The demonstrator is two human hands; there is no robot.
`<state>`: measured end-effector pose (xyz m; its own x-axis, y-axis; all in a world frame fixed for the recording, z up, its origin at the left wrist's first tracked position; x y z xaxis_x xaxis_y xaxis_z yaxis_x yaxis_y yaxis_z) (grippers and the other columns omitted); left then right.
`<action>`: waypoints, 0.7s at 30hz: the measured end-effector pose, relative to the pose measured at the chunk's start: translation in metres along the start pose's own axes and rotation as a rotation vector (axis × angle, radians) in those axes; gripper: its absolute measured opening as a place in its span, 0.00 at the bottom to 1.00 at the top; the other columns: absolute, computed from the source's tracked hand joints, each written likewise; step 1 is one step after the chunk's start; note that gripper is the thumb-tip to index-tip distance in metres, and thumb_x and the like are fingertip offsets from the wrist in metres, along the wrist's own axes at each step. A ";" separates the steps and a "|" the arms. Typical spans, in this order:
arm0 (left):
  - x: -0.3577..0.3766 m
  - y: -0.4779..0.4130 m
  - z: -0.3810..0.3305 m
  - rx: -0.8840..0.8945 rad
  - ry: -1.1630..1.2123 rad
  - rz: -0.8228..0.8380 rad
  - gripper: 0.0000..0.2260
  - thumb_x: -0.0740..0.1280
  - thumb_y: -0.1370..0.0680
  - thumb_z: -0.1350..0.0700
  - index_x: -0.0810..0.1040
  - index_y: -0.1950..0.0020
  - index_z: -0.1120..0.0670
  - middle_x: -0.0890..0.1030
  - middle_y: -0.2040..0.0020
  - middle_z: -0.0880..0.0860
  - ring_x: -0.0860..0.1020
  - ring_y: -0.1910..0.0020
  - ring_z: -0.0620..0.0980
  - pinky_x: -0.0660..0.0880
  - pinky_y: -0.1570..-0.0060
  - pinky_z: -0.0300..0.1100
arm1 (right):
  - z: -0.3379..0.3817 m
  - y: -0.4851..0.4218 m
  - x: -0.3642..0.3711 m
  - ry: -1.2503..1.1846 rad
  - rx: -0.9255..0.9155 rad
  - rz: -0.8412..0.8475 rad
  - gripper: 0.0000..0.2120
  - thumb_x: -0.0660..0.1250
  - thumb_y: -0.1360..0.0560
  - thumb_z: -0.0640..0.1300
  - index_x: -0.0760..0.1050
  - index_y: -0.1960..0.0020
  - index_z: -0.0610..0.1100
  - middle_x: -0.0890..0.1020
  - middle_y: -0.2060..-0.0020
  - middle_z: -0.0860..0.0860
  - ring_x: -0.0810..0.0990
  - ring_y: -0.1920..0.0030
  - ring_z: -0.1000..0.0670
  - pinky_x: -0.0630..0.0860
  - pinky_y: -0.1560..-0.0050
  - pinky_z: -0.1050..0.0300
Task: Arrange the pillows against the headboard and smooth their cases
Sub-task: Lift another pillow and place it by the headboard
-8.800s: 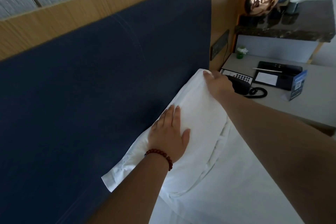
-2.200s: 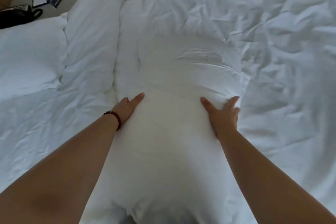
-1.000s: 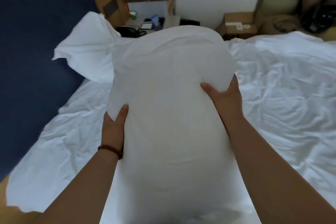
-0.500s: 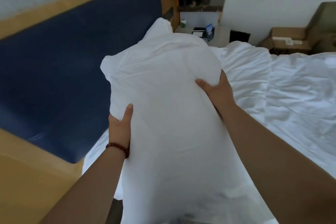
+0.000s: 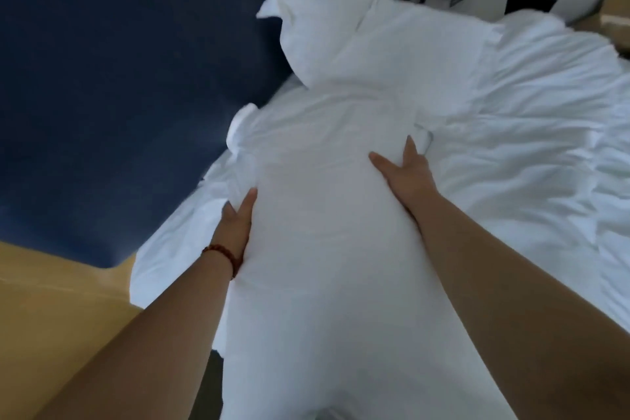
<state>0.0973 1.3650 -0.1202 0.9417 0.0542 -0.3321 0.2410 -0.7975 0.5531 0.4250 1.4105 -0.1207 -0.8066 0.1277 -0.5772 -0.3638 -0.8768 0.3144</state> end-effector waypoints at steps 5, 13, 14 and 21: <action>-0.001 0.005 0.020 0.001 0.006 0.097 0.38 0.58 0.31 0.24 0.60 0.25 0.39 0.75 0.35 0.45 0.75 0.39 0.52 0.70 0.34 0.55 | -0.017 0.010 -0.002 -0.005 -0.025 -0.073 0.51 0.61 0.38 0.78 0.54 0.22 0.54 0.66 0.26 0.48 0.68 0.28 0.44 0.66 0.29 0.44; -0.012 0.076 0.093 -0.087 0.081 0.130 0.41 0.58 0.34 0.24 0.65 0.25 0.42 0.74 0.32 0.44 0.72 0.34 0.49 0.65 0.29 0.52 | -0.042 0.093 -0.008 0.180 -0.085 -0.064 0.39 0.55 0.25 0.69 0.52 0.20 0.51 0.58 0.21 0.48 0.55 0.22 0.48 0.52 0.23 0.49; -0.014 0.085 0.103 -0.096 0.071 0.123 0.43 0.58 0.36 0.22 0.66 0.25 0.42 0.74 0.33 0.44 0.72 0.34 0.50 0.64 0.29 0.54 | -0.047 0.108 -0.008 0.208 -0.086 -0.061 0.39 0.54 0.24 0.69 0.52 0.20 0.52 0.56 0.21 0.49 0.54 0.22 0.48 0.50 0.22 0.49; -0.019 0.133 0.176 -0.222 0.069 0.217 0.49 0.60 0.44 0.17 0.68 0.30 0.42 0.78 0.37 0.47 0.76 0.39 0.52 0.70 0.33 0.56 | -0.102 0.214 -0.002 0.212 0.017 -0.149 0.48 0.52 0.34 0.76 0.46 0.20 0.56 0.49 0.20 0.48 0.47 0.21 0.47 0.46 0.22 0.48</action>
<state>0.0702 1.1522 -0.1742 0.9886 -0.0565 -0.1395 0.0705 -0.6447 0.7612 0.3965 1.1749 -0.1289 -0.6284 0.1530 -0.7627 -0.4805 -0.8474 0.2259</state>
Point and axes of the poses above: each hand's wrist, its own y-axis away from the middle knuckle, its own x-axis out of the palm, z = x × y, the point moved 5 cm from there along -y, towards the middle knuckle
